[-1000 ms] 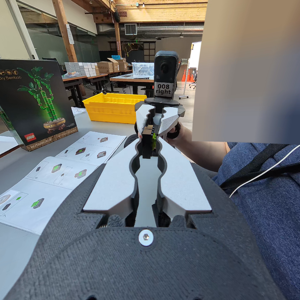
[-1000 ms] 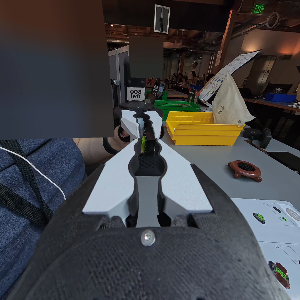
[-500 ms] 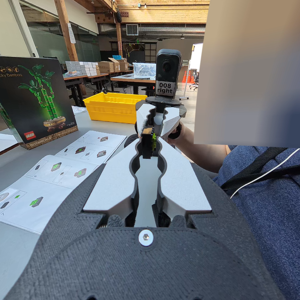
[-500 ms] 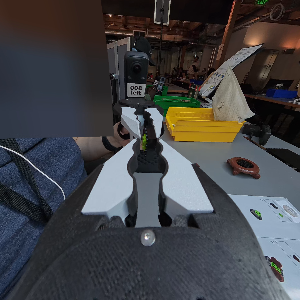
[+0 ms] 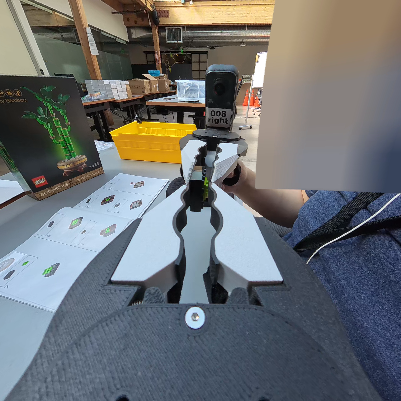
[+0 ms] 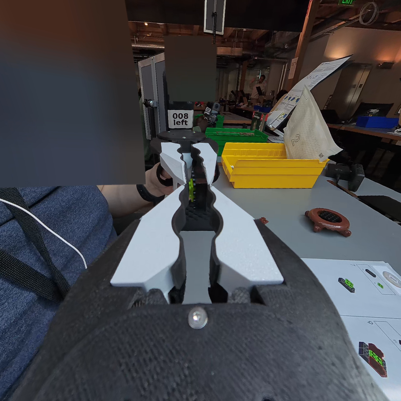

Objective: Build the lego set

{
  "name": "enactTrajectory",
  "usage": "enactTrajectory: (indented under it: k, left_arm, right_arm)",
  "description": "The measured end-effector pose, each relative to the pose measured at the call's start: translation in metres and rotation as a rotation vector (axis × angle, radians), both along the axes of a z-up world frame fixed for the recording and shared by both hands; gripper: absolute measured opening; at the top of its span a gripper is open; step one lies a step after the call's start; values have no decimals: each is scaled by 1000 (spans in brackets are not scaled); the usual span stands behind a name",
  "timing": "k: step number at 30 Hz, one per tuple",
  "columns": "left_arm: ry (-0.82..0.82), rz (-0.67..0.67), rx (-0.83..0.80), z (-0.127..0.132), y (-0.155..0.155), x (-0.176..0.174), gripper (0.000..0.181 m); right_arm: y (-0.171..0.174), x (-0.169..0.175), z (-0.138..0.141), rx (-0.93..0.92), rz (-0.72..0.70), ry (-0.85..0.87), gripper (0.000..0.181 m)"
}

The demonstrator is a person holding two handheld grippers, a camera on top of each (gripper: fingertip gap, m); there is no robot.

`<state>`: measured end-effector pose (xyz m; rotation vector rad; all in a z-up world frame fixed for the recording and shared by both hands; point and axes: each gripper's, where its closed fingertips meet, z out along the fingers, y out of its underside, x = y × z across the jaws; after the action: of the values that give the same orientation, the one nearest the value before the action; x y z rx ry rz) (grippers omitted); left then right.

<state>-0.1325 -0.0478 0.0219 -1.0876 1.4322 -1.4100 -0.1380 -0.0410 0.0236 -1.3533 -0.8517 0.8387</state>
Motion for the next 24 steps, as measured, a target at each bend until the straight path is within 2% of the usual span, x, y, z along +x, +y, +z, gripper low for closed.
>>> enactTrajectory:
  k: [4,6,7,14,20,24]
  left_arm:
    - [-10,-4,-31,3,2,0,15]
    - [0,6,-49,2,6,0,34]
    - [11,5,-59,0,7,-1,35]
    - [52,-36,-132,-9,1,3,27]
    - [29,-50,-171,-4,0,7,17]
    - [22,-49,-206,-4,3,7,20]
  right_arm:
    - [2,2,2,-24,-4,22,13]
    - [3,5,2,-34,-7,38,13]
    - [3,7,3,-32,-9,58,13]
    - [2,9,5,-42,12,111,13]
    - [1,12,8,-91,50,194,13]
    - [3,12,2,-104,42,181,13]
